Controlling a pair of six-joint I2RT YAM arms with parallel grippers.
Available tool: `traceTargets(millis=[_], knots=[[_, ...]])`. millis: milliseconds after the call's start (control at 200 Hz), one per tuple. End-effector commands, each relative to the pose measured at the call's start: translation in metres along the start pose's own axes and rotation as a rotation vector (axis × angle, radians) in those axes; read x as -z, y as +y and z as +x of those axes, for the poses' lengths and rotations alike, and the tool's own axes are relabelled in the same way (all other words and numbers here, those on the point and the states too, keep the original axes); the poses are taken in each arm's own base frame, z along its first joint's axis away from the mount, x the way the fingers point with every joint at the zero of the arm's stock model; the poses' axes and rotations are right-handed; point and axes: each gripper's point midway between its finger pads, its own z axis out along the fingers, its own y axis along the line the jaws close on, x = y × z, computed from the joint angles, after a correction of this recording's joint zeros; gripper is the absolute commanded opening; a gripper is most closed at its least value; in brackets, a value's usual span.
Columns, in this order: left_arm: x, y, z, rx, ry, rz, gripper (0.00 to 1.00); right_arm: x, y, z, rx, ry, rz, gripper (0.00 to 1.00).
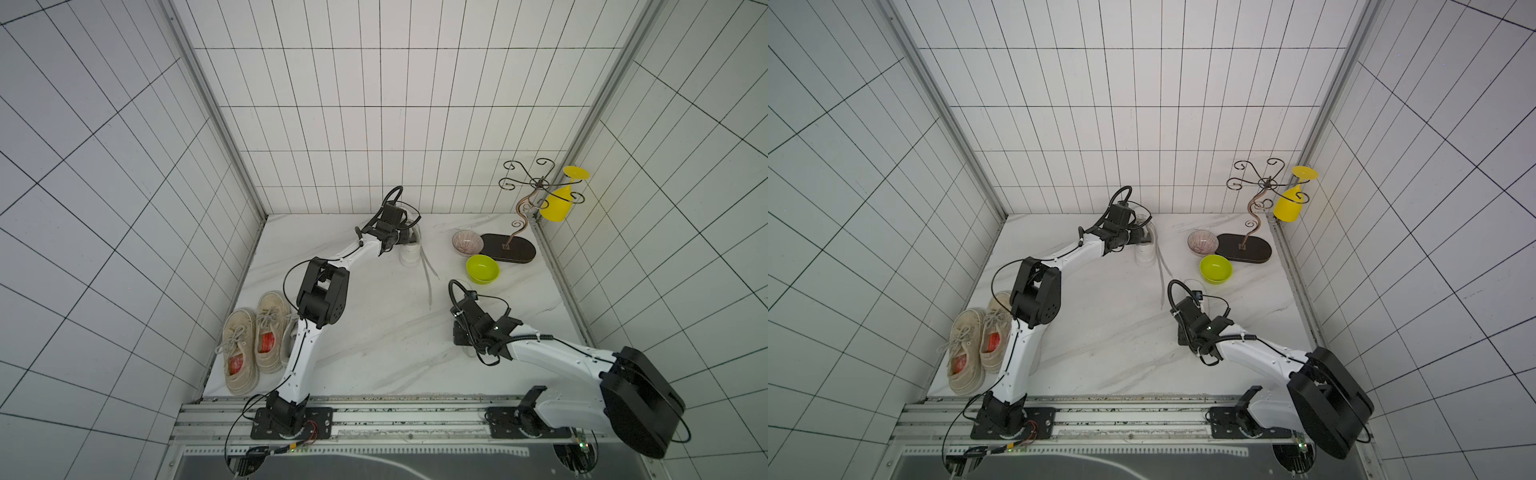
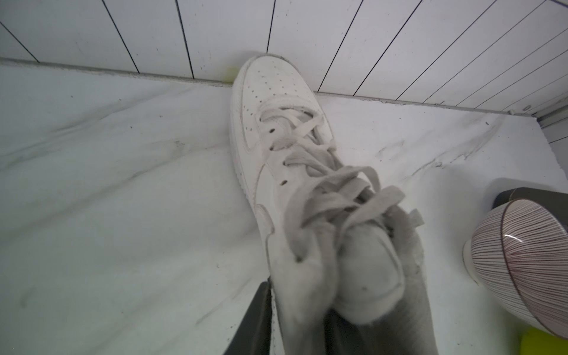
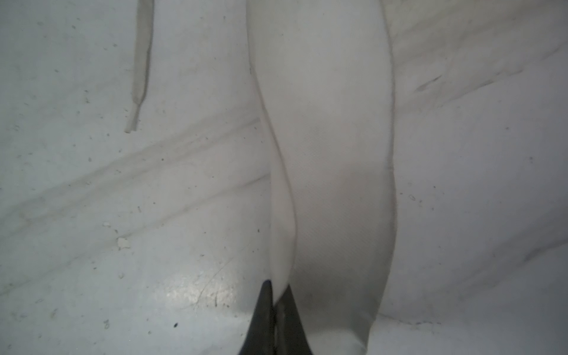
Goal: Remove the insole from the shoe
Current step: Place the insole at the center of the board.
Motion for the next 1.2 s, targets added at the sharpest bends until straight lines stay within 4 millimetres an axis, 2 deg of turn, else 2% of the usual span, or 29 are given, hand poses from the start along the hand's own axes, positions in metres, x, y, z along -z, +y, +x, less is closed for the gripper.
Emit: traceTargets(millis=[0,60,145,335,460,545,645,805,944,1089,1194], knots=[[0.021,-0.022,-0.020,-0.006,-0.050,0.044,0.39,0.007,-0.002,-0.016,-0.001,-0.011,0.048,0.00],[0.029,-0.020,-0.021,-0.003,-0.045,0.034,0.44,0.007,-0.002,-0.017,0.007,-0.009,0.053,0.09],[0.044,-0.018,-0.024,0.003,-0.044,0.022,0.47,0.011,0.002,-0.022,0.012,-0.026,0.029,0.27],[0.081,-0.012,-0.030,0.012,-0.059,0.006,0.54,0.030,0.015,-0.042,0.010,-0.102,-0.056,0.54],[0.114,0.004,-0.028,0.037,-0.051,-0.034,0.59,0.052,0.017,-0.061,0.001,-0.186,-0.093,0.66],[0.143,0.026,-0.019,0.065,-0.041,-0.118,0.64,0.069,0.018,-0.075,-0.009,-0.260,-0.124,0.73],[0.182,0.060,0.000,0.071,-0.056,-0.255,0.71,0.086,0.020,-0.089,-0.020,-0.338,-0.165,0.80],[0.244,0.106,0.053,0.103,-0.038,-0.391,0.75,0.097,0.035,-0.099,-0.030,-0.395,-0.266,0.82],[0.298,0.136,0.099,0.117,0.009,-0.476,0.80,0.092,0.045,-0.090,-0.032,-0.375,-0.333,0.83],[0.351,0.170,0.134,0.162,0.018,-0.608,0.85,0.082,0.049,-0.079,-0.024,-0.344,-0.362,0.83],[0.371,0.183,0.155,0.209,0.036,-0.643,0.87,0.081,0.049,-0.075,-0.019,-0.333,-0.372,0.83]])
